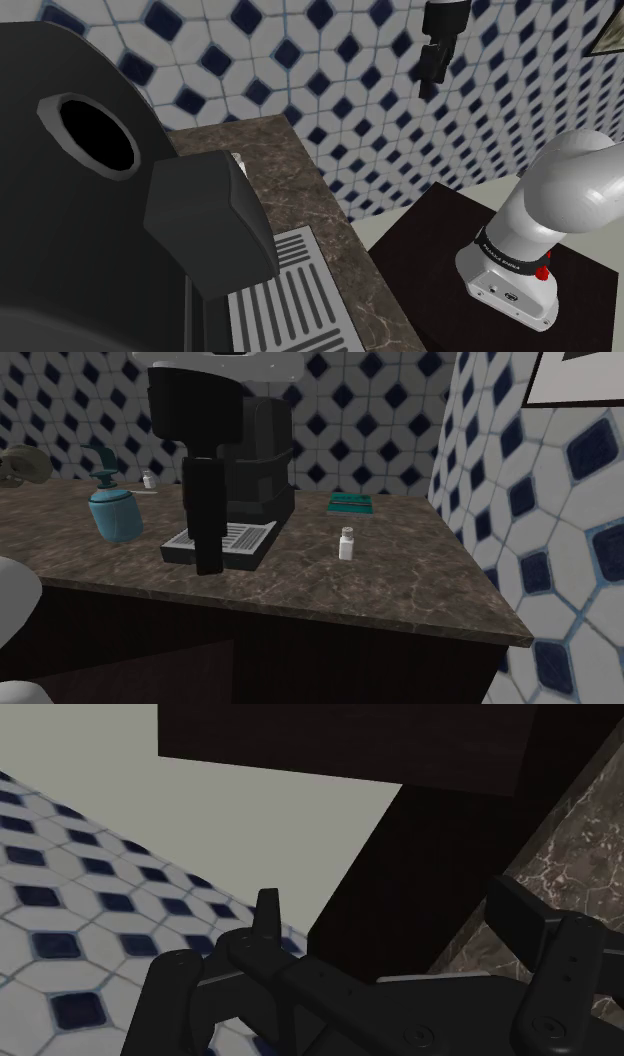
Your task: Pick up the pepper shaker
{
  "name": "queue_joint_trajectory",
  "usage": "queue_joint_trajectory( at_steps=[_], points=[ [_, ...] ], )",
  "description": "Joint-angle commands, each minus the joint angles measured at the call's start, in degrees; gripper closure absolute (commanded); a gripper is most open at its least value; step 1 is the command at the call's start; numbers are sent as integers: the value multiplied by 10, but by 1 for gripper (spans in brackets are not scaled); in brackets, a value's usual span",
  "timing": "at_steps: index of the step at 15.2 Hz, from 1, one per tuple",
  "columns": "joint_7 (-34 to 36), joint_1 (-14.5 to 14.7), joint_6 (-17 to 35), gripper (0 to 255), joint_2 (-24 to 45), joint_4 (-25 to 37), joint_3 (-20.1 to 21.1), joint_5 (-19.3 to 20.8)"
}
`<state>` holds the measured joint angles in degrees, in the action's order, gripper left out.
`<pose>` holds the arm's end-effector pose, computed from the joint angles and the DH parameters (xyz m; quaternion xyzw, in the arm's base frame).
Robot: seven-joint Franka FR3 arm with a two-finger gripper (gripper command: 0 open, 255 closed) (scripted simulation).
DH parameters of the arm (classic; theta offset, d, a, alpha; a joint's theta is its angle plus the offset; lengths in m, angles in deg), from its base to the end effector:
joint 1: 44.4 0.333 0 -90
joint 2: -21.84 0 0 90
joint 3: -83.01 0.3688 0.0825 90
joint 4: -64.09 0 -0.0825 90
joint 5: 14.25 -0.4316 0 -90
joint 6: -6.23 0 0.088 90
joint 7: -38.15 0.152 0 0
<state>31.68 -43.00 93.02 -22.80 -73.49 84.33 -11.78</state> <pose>0.3059 0.0093 0.5533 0.9952 0.0762 -0.0547 0.0277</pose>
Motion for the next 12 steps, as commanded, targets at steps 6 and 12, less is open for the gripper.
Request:
queue_joint_trajectory(
  at_steps=[6, 12],
  points=[
    [38, 17, 63, 0, 80, 16, 39, -27],
    [82, 33, 130, 0, 190, 58, 83, -45]
  ],
)
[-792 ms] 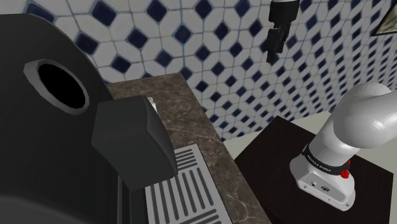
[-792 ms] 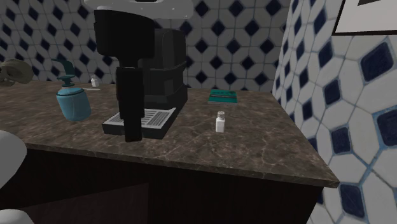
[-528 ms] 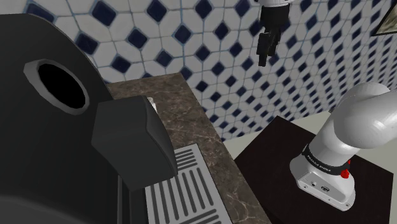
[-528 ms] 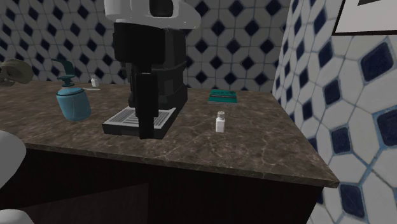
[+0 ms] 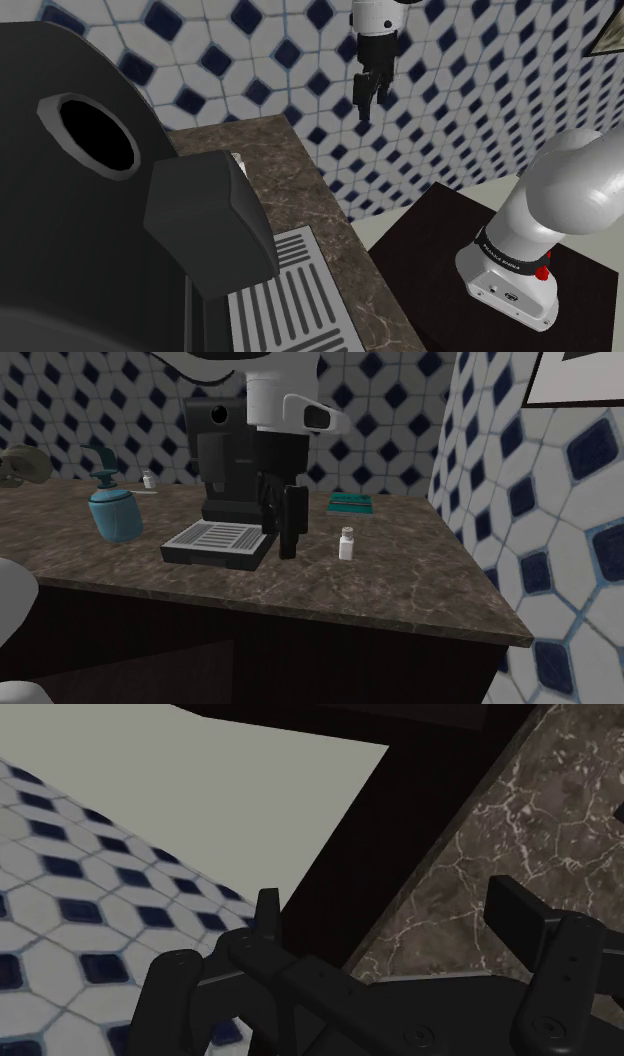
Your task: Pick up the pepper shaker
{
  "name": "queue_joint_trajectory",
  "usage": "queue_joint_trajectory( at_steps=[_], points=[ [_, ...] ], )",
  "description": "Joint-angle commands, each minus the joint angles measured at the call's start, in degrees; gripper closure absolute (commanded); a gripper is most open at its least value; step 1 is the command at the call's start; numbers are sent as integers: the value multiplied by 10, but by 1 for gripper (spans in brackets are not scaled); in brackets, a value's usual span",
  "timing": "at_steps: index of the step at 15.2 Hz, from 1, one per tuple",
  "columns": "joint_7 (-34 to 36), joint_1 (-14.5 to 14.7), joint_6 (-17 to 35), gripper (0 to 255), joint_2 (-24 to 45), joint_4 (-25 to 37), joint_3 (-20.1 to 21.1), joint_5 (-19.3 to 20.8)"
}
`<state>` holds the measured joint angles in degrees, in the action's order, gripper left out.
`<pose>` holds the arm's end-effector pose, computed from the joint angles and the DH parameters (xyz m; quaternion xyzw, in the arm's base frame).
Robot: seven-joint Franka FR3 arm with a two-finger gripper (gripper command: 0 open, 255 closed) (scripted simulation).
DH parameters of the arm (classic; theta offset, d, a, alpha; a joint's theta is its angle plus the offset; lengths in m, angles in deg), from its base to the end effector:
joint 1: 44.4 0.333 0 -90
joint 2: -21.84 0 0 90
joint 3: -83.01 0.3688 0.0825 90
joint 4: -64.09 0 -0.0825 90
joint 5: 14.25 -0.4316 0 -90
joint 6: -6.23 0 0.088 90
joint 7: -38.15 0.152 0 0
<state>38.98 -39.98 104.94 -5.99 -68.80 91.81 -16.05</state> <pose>0.3977 0.1029 0.5017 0.9937 0.0937 -0.0550 0.0267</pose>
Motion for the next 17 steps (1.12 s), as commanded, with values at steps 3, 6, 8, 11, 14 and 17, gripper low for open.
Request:
queue_joint_trajectory(
  at_steps=[3, 6, 8, 11, 14, 17],
  points=[
    [31, 10, 38, 0, 80, 42, 29, -4],
    [54, 16, 61, 0, 140, 78, 48, -1],
    [70, 21, 74, 0, 181, 106, 60, 5],
    [95, 29, 89, 0, 245, 152, 76, 17],
    [120, 40, 98, 0, 309, 205, 88, 34],
    [143, 55, 100, 0, 376, 265, 97, 53]
  ],
)
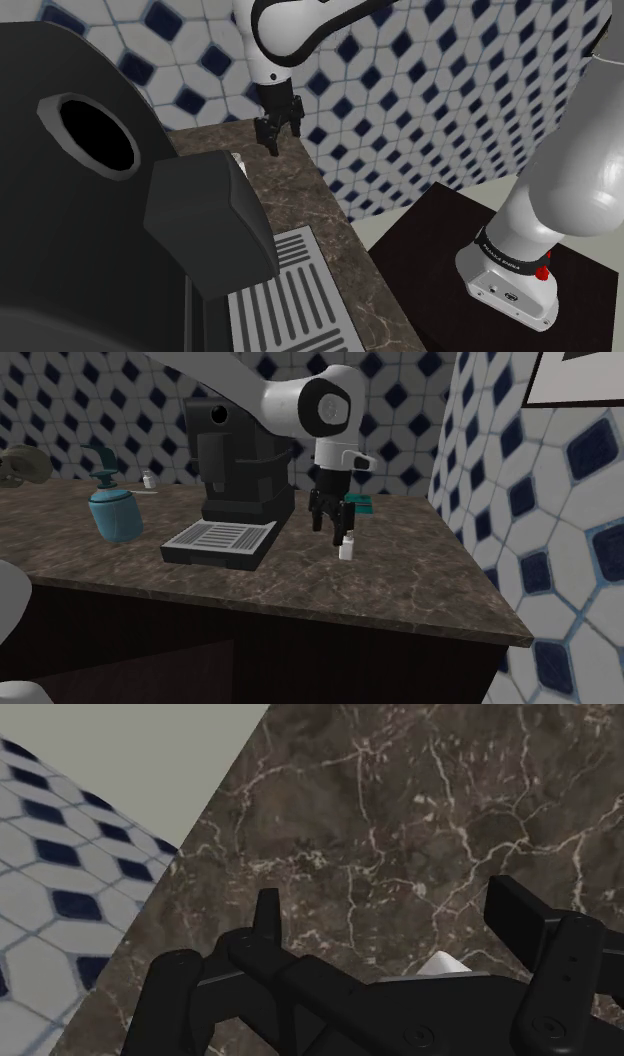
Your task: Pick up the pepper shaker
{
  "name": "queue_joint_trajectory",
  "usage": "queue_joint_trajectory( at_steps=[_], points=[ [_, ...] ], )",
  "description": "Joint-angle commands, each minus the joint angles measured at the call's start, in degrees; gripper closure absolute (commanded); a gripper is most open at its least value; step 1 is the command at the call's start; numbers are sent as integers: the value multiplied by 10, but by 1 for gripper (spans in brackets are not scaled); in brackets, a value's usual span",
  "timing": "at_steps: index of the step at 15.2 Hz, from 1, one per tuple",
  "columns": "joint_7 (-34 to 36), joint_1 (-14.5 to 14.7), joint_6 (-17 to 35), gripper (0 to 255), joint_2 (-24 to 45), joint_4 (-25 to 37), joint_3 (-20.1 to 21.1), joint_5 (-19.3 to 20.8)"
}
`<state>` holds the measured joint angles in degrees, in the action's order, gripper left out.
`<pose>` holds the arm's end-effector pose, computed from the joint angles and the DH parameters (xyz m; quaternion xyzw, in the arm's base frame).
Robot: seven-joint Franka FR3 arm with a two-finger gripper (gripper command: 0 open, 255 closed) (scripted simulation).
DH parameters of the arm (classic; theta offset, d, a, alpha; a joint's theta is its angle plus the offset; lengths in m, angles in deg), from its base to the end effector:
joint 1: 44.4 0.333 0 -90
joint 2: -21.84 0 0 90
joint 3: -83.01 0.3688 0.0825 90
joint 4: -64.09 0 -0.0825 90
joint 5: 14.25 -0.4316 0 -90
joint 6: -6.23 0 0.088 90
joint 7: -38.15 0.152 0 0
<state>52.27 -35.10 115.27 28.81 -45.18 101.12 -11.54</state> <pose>0.5532 0.2758 0.4140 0.9904 0.1245 -0.0547 0.0239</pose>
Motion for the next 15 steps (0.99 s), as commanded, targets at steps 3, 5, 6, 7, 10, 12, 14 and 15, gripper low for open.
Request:
queue_joint_trajectory(
  at_steps=[3, 5, 6, 7, 10, 12, 14, 15],
  points=[
    [32, 25, -7, 0, 96, 97, 8, 29],
    [44, 40, -14, 0, 143, 148, 9, 43],
    [49, 47, -18, 0, 166, 175, 9, 49],
    [54, 56, -24, 0, 191, 204, 9, 56],
    [58, 64, -16, 0, 216, 221, 6, 63],
    [59, 64, -4, 0, 221, 213, 5, 64],
    [61, 64, 9, 0, 227, 205, 4, 66],
    [61, 65, 15, 0, 229, 202, 4, 68]
  ],
)
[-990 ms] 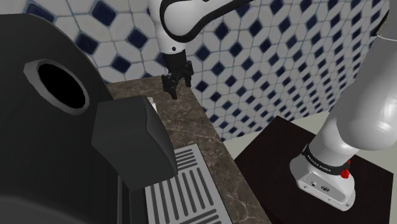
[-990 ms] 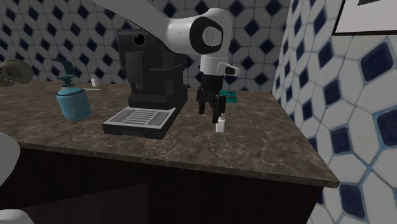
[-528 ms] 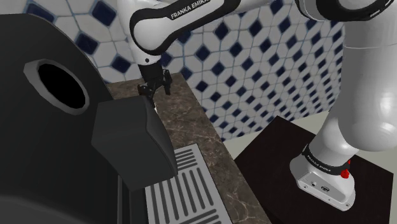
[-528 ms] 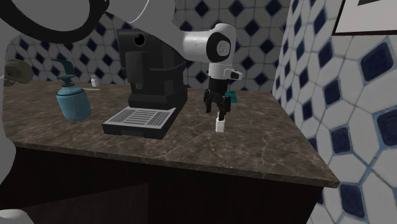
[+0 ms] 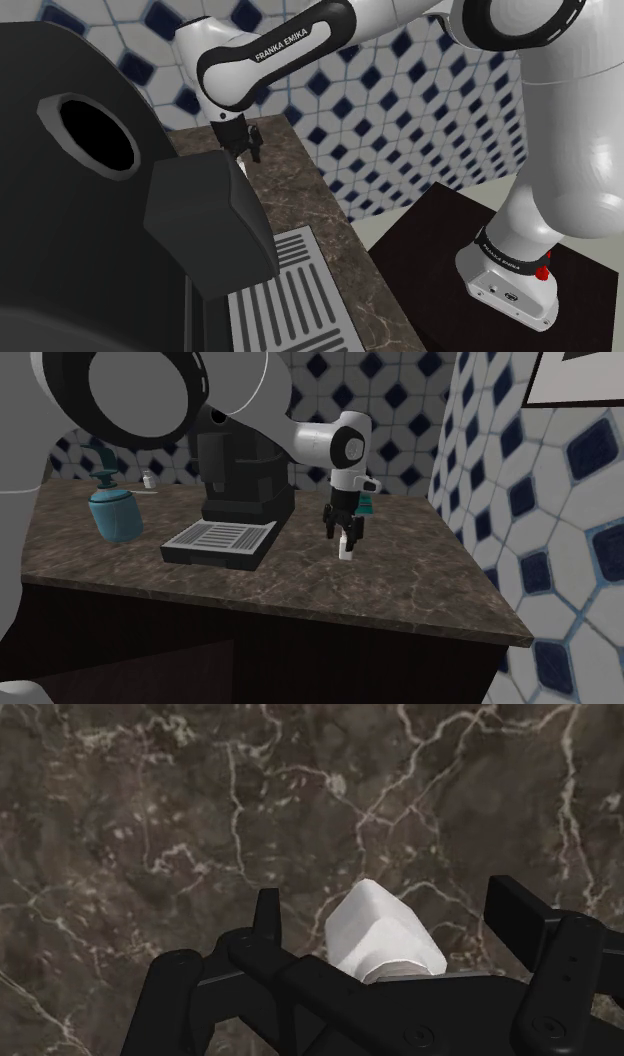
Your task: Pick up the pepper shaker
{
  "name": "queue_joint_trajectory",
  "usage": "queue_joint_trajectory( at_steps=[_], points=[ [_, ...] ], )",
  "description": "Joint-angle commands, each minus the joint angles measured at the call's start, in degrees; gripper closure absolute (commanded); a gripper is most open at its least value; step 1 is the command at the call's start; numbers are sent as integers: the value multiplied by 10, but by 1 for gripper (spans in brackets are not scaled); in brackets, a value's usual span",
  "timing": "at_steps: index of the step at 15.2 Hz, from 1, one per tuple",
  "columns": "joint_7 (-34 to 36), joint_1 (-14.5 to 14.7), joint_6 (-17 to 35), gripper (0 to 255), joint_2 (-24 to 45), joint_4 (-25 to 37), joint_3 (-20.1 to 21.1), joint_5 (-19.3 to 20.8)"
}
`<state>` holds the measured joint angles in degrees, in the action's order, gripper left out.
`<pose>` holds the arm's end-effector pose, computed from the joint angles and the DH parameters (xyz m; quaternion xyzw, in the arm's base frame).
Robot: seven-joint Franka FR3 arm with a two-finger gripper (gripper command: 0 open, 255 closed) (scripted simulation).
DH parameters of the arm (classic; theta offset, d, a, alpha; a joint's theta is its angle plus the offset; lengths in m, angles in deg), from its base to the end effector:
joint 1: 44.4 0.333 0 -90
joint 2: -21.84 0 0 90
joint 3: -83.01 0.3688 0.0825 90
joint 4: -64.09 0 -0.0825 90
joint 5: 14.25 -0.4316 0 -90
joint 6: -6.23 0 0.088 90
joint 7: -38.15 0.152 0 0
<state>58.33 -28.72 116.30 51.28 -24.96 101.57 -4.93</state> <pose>0.6352 0.3750 0.3321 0.9884 0.1397 -0.0549 0.0226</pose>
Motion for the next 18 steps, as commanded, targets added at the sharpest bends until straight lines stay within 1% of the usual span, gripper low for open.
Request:
queue_joint_trajectory(
  at_steps=[1, 2, 3, 12, 18],
  points=[
    [1, 1, 9, 0, 6, -2, -1, 2],
    [1, 1, 9, 0, 6, -2, -1, 2],
    [1, 1, 8, 255, 8, -1, -1, 2],
    [1, 1, 9, 255, 6, -2, -1, 2],
    [-3, 0, -30, 255, -10, 21, 2, -4]
  ],
)
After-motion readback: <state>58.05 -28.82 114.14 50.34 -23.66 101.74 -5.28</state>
